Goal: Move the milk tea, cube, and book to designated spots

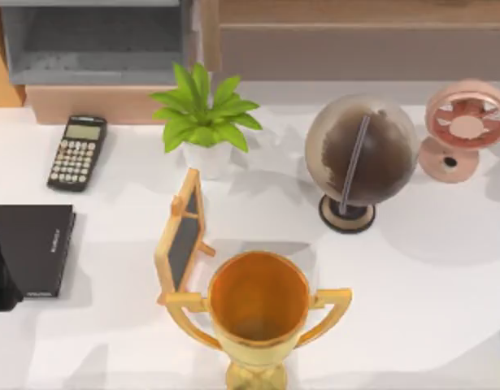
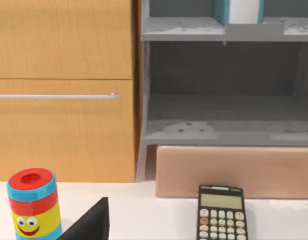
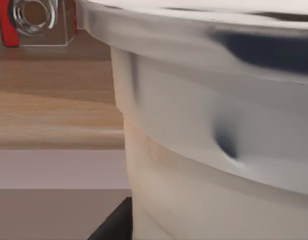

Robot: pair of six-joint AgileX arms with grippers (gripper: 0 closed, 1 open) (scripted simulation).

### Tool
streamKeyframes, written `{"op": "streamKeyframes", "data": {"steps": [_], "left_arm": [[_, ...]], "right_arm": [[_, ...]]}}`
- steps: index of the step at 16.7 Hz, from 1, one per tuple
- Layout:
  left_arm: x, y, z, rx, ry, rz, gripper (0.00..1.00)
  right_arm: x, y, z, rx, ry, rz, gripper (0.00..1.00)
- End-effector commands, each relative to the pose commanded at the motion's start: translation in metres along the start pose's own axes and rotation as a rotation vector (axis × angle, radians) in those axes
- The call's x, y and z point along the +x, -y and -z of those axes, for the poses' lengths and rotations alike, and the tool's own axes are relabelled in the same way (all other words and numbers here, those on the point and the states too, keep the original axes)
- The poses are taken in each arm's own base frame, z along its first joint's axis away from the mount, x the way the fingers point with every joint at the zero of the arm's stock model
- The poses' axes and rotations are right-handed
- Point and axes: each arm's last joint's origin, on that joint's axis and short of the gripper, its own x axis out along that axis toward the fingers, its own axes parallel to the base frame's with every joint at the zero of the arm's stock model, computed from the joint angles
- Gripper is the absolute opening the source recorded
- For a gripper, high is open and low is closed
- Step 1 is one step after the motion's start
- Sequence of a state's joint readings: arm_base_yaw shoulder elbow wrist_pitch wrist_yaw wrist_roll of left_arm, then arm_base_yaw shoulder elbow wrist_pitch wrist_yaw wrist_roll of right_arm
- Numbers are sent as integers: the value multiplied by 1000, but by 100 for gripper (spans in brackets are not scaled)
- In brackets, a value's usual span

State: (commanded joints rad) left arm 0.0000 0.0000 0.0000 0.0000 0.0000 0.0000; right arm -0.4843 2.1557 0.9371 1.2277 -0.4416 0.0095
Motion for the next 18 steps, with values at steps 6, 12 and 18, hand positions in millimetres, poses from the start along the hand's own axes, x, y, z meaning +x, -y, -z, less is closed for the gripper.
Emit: {"op": "streamKeyframes", "data": {"steps": [6, 12, 18], "left_arm": [[0, 0, 0, 0, 0, 0, 100], [0, 0, 0, 0, 0, 0, 100], [0, 0, 0, 0, 0, 0, 100]], "right_arm": [[-1, 4, 0, 2, 5, 12, 0], [-7, 18, 22, 15, -1, 61, 0], [0, 0, 30, 0, 0, 0, 0]]}}
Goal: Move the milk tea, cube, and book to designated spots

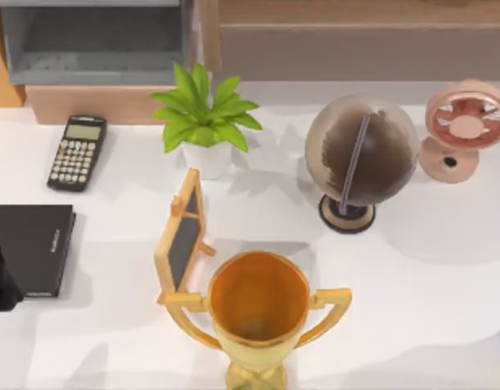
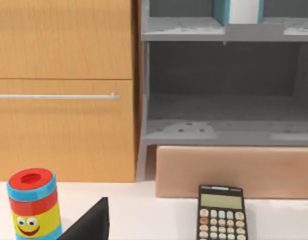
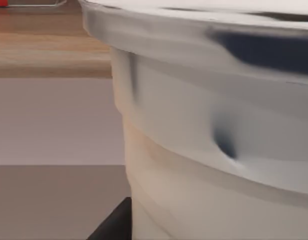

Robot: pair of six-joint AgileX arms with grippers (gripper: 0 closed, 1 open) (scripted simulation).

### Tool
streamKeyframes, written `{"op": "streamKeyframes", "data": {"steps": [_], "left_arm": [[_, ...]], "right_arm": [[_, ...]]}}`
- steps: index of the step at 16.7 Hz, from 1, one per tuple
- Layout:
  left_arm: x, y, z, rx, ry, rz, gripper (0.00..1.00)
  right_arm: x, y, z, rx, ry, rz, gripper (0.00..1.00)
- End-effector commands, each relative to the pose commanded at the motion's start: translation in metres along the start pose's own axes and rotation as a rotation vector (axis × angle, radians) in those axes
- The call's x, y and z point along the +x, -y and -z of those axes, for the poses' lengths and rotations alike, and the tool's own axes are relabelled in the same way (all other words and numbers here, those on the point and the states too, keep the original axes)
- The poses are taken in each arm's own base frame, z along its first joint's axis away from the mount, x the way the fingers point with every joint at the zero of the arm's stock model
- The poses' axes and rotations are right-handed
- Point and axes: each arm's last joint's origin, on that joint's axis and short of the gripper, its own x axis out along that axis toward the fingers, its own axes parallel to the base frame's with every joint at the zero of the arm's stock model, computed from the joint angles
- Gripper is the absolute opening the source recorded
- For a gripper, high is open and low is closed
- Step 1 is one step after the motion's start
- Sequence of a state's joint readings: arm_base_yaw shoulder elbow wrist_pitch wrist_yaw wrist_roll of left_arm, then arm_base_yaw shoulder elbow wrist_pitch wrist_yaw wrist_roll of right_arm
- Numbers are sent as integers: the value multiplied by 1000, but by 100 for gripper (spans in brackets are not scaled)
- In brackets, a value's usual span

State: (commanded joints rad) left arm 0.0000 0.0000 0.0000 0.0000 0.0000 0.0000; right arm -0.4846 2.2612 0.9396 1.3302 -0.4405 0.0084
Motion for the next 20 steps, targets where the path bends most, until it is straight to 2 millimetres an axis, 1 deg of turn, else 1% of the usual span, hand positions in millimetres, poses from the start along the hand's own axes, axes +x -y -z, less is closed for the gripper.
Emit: {"op": "streamKeyframes", "data": {"steps": [2, 15, 16, 20], "left_arm": [[0, 0, 0, 0, 0, 0, 100], [0, 0, 0, 0, 0, 0, 100], [0, 0, 0, 0, 0, 0, 100], [0, 0, 0, 0, 0, 0, 100]], "right_arm": [[0, 0, 0, 0, 0, 0, 0], [0, 0, 0, 0, 0, 0, 98], [0, 0, 0, 0, 0, 0, 100], [0, 0, 0, 0, 0, 0, 100]]}}
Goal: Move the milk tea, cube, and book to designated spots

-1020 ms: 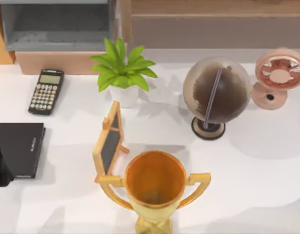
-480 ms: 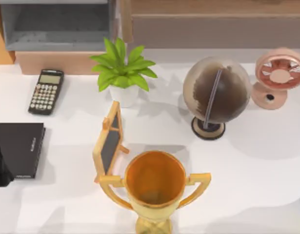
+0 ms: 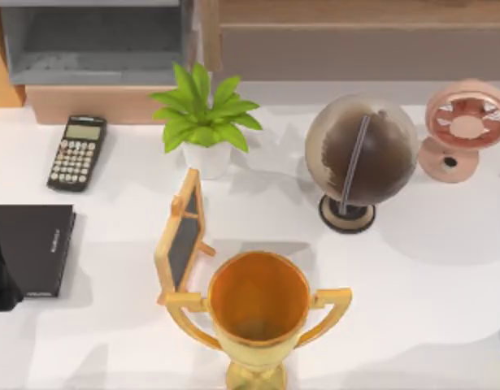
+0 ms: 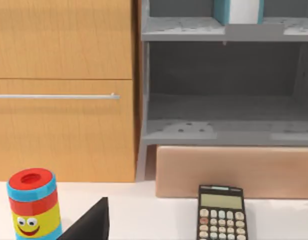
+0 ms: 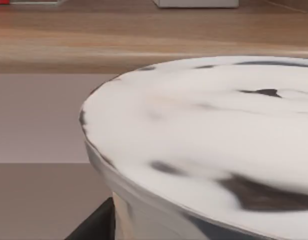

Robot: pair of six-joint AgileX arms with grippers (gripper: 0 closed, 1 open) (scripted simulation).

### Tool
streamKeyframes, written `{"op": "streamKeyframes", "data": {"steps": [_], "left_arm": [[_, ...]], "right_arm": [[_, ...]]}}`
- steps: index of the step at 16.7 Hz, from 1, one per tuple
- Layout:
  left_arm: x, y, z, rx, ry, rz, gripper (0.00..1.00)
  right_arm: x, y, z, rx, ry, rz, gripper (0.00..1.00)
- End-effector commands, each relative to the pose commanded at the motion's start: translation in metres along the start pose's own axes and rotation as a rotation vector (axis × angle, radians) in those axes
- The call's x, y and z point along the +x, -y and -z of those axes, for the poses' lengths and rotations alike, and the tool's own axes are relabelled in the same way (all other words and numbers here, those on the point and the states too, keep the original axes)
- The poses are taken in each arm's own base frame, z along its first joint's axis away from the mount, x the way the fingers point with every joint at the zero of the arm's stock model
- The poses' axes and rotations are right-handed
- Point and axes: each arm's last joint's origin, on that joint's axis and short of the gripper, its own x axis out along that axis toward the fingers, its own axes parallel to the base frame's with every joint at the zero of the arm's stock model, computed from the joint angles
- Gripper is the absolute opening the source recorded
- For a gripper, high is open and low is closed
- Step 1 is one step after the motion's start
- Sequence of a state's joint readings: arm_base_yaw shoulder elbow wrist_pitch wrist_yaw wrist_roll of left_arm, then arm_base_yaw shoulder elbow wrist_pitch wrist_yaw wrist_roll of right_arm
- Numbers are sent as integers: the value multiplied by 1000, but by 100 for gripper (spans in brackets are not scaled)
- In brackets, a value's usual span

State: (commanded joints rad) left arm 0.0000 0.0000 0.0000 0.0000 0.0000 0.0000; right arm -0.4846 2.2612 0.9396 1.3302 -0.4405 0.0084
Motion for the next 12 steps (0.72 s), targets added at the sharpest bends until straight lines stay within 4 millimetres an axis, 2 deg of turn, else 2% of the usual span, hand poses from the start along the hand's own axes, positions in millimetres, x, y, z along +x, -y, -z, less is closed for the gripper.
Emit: {"op": "streamKeyframes", "data": {"steps": [5, 12], "left_arm": [[0, 0, 0, 0, 0, 0, 100], [0, 0, 0, 0, 0, 0, 100]], "right_arm": [[-1, 1, 0, 0, 1, 2, 100], [-30, 1, 0, 0, 0, 2, 100]]}}
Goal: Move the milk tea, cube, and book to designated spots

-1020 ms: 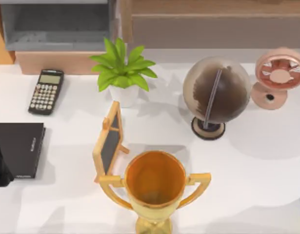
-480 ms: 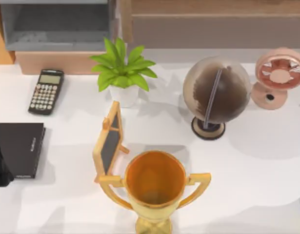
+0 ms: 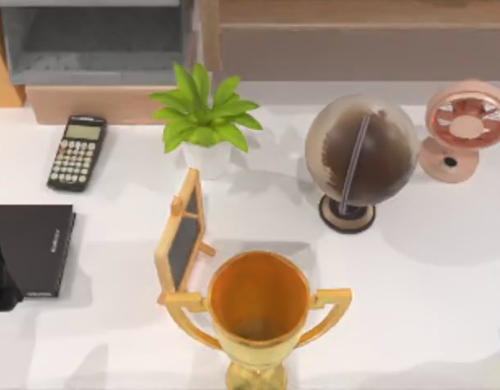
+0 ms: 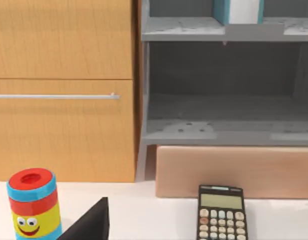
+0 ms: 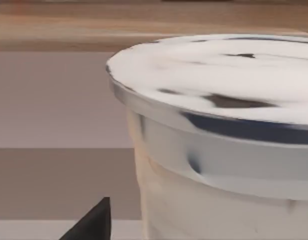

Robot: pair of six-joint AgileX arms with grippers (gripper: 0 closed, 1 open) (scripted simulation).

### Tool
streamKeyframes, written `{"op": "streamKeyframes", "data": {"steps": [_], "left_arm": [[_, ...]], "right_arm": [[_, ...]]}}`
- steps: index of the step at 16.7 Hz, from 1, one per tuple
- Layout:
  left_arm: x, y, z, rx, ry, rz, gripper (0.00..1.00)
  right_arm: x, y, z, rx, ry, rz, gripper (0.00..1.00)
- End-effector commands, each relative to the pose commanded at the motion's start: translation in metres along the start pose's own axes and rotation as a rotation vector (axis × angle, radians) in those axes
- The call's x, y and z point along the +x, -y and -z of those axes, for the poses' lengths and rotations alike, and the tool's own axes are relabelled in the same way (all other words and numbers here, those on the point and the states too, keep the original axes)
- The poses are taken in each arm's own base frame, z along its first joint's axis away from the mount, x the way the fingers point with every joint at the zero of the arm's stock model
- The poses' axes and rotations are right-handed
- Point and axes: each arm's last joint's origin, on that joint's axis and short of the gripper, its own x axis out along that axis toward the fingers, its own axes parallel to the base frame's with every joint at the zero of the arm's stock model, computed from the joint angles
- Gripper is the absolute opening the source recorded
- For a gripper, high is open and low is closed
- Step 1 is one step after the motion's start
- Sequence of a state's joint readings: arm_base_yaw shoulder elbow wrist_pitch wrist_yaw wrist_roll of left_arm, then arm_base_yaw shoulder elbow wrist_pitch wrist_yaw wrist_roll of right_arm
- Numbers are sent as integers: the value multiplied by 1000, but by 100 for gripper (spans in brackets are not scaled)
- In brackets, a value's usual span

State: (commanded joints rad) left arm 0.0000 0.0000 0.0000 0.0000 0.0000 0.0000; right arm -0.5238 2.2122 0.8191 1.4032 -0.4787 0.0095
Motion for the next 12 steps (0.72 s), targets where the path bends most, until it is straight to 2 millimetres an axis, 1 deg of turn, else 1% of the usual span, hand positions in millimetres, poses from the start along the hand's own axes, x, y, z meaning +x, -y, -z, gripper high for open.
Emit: {"op": "streamKeyframes", "data": {"steps": [3, 5, 7, 10, 12], "left_arm": [[0, 0, 0, 0, 0, 0, 100], [0, 0, 0, 0, 0, 0, 100], [0, 0, 0, 0, 0, 0, 100], [0, 0, 0, 0, 0, 0, 100], [0, 0, 0, 0, 0, 0, 100]], "right_arm": [[1, -1, 1, 2, -4, -3, 100], [0, -1, -1, 6, -11, -4, 100], [-5, -1, -12, 10, -15, -3, 100], [-11, -1, -38, -3, 6, -3, 100], [-16, -1, -47, -1, 2, -3, 100]]}}
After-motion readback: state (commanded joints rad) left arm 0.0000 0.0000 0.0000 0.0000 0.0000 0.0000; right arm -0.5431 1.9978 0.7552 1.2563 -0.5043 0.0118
